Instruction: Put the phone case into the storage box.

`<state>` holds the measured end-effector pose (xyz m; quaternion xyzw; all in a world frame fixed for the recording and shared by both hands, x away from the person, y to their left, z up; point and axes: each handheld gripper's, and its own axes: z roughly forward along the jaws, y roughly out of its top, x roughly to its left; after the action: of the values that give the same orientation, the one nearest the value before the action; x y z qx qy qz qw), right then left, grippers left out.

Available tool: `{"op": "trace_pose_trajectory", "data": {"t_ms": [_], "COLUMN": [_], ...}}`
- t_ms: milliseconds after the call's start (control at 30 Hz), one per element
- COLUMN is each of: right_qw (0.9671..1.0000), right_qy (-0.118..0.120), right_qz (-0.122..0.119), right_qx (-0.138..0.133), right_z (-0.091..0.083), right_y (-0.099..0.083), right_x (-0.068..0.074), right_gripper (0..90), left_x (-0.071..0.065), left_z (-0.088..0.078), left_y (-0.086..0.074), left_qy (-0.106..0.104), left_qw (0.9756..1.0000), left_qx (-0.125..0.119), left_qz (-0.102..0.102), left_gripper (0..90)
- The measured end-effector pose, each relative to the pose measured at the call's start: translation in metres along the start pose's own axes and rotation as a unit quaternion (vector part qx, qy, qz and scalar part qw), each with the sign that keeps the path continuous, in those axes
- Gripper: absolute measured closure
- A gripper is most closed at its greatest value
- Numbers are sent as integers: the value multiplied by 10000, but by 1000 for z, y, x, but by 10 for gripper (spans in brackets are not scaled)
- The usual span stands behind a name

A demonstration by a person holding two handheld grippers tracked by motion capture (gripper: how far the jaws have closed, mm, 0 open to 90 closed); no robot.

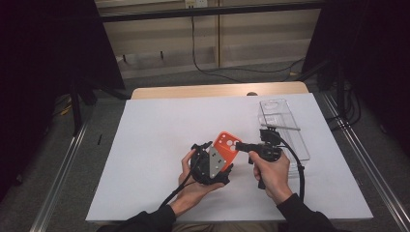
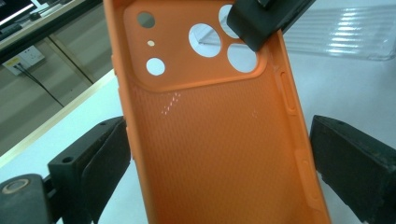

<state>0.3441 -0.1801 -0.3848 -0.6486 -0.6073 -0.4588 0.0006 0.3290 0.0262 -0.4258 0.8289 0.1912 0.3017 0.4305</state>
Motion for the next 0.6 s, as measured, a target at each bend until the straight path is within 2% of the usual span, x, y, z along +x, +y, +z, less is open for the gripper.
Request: {"op": "trace_pose_trajectory", "data": {"t_ms": [133, 233, 400, 500, 567, 600], "right_qw": [10000, 10000, 9999, 9997, 9995, 9994], "right_qy": [-13, -40, -17, -15, -23, -24], "right_qz": [8, -29, -76, -162, -228, -242], "right_qx": [-44, -80, -144, -193, -230, -242], "right_z": [-2, -3, -6, -8, -8, -9], "right_y": [2, 3, 5, 5, 6, 6], "right_x": [-2, -3, -4, -5, -5, -5], "right_gripper": [839, 839, 839, 839, 839, 839], "left_x": [5, 10, 22, 28, 32, 33], "left_z": [-1, -5, -11, -14, -17, -18], "left_y": [0, 0, -1, -3, -4, -4], "left_qy": [-130, -103, -219, -352, -294, -274], "left_qw": [9996, 9993, 9977, 9957, 9959, 9953], "left_qx": [-84, -119, -212, -272, -263, -301], "left_qz": [-218, -329, -607, -812, -809, -875], "left_gripper": [32, 28, 27, 25, 24, 24]}}
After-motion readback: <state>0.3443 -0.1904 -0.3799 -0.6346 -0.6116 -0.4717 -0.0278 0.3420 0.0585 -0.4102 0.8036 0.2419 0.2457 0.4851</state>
